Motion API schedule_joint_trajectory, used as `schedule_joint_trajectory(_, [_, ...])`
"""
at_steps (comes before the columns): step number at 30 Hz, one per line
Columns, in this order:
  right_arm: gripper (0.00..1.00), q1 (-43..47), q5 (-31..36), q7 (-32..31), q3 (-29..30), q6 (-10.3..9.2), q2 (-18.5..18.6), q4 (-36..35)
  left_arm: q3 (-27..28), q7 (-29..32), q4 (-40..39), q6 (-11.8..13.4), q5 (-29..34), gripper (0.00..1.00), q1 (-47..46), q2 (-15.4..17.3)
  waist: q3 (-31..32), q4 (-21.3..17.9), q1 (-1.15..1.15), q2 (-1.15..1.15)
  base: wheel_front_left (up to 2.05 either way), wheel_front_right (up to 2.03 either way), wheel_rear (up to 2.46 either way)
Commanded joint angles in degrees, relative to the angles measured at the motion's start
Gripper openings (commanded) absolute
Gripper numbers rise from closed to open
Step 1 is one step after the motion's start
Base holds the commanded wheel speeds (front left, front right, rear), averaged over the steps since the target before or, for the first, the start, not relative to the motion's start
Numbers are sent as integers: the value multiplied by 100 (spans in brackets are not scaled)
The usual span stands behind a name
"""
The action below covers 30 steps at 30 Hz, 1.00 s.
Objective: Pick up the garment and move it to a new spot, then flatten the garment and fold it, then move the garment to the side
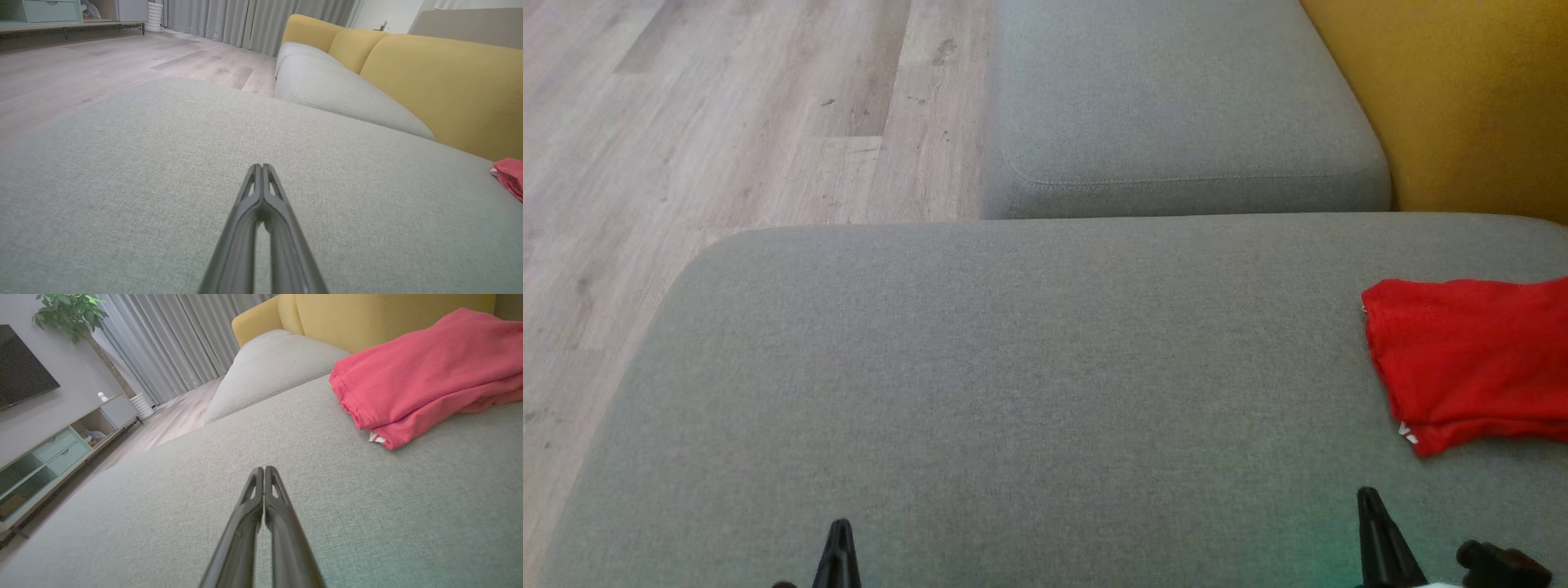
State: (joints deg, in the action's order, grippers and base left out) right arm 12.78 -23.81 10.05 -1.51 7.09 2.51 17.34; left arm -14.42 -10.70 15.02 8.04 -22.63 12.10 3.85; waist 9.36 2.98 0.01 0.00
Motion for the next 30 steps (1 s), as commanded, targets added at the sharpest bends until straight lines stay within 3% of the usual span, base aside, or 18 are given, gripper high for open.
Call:
schedule_joint_trajectory(1, [0, -316, -192, -26, 19, 10, 18, -203, 165, 14, -157, -61, -188, 0, -345, 25, -16, -5, 0, 0, 0, 0, 0])
schedule_joint_trajectory(30, [0, -800, -2236, -521, 254, 19, 29, -243, 661, 459, -148, -520, -2346, 0, -793, 57, -304, -95, 0, 0, 0, 0, 0])
